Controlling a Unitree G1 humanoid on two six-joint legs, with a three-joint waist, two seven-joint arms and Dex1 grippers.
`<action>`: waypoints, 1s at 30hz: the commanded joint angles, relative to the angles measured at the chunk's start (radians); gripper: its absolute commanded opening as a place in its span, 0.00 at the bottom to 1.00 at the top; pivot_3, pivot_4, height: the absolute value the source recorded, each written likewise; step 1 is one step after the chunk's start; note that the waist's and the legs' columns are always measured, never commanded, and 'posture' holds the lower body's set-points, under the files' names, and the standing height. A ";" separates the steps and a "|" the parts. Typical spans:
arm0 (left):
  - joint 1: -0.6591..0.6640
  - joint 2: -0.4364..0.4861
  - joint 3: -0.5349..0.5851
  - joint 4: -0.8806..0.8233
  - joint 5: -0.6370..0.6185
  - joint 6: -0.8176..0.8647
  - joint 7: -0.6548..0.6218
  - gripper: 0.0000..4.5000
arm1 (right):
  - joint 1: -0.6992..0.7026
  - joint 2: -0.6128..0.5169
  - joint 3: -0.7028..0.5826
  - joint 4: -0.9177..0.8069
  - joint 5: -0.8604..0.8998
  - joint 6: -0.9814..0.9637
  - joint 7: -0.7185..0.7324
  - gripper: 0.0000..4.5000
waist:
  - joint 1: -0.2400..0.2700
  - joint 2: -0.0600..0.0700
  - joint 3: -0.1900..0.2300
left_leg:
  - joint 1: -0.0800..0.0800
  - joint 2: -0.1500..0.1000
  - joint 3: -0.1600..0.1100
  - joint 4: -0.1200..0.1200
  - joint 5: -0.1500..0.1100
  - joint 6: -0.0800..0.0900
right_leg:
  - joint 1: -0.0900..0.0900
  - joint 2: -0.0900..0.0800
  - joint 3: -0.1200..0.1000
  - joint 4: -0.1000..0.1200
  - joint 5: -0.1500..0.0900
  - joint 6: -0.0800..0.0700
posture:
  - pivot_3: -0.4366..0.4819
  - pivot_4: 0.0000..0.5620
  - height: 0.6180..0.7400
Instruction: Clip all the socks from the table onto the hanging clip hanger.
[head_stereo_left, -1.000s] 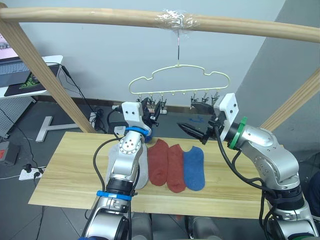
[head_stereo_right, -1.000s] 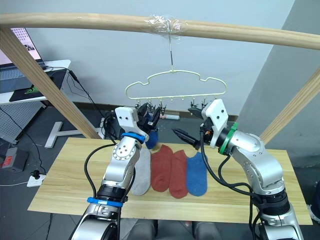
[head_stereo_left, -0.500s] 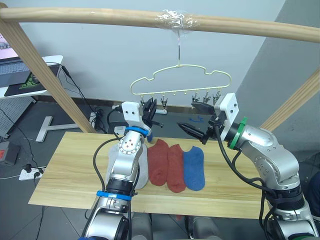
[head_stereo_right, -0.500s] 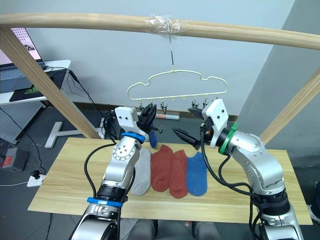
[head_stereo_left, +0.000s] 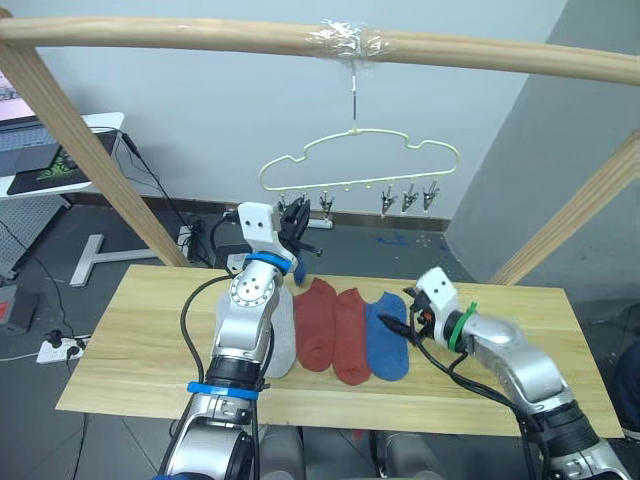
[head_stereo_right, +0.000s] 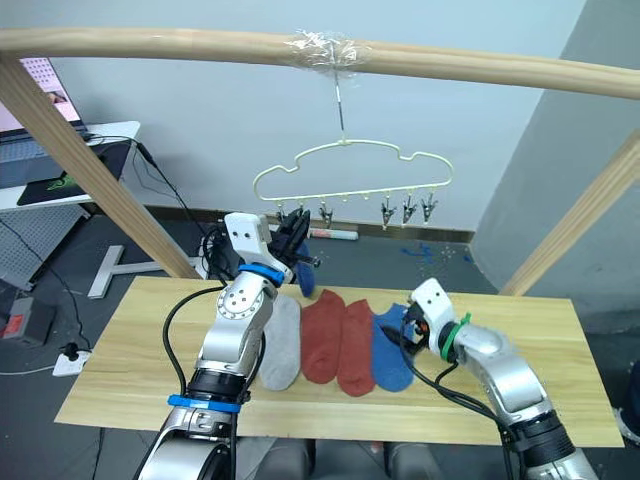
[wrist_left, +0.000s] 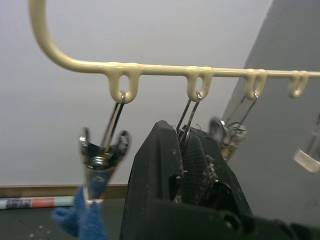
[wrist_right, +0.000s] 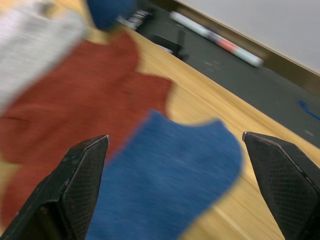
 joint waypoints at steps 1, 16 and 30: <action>0.022 -0.001 0.001 -0.048 -0.004 0.008 -0.005 0.02 | -0.054 0.074 0.006 0.156 -0.026 -0.068 -0.011 1.00 | 0.000 0.000 0.000 | 0.000 0.000 0.000 0.000 0.000 0.000 | 0.000 0.000 0.000 0.000 0.000 0.000 | 0.60 0.31 1.00; 0.040 0.002 0.002 -0.061 0.000 0.022 -0.008 0.02 | -0.090 0.112 0.040 0.428 -0.158 -0.152 0.013 0.87 | 0.006 0.001 0.000 | 0.004 0.000 0.000 0.009 0.000 0.000 | 0.009 0.000 0.001 -0.001 0.002 0.004 | 0.63 0.31 1.00; 0.033 -0.018 0.003 -0.055 -0.011 0.021 -0.010 0.02 | -0.015 0.149 -0.100 0.159 0.016 -0.059 0.074 0.01 | 0.004 0.002 0.000 | 0.012 0.000 0.001 0.007 -0.001 0.000 | 0.017 0.000 0.002 -0.002 0.001 0.007 | 0.62 0.31 1.00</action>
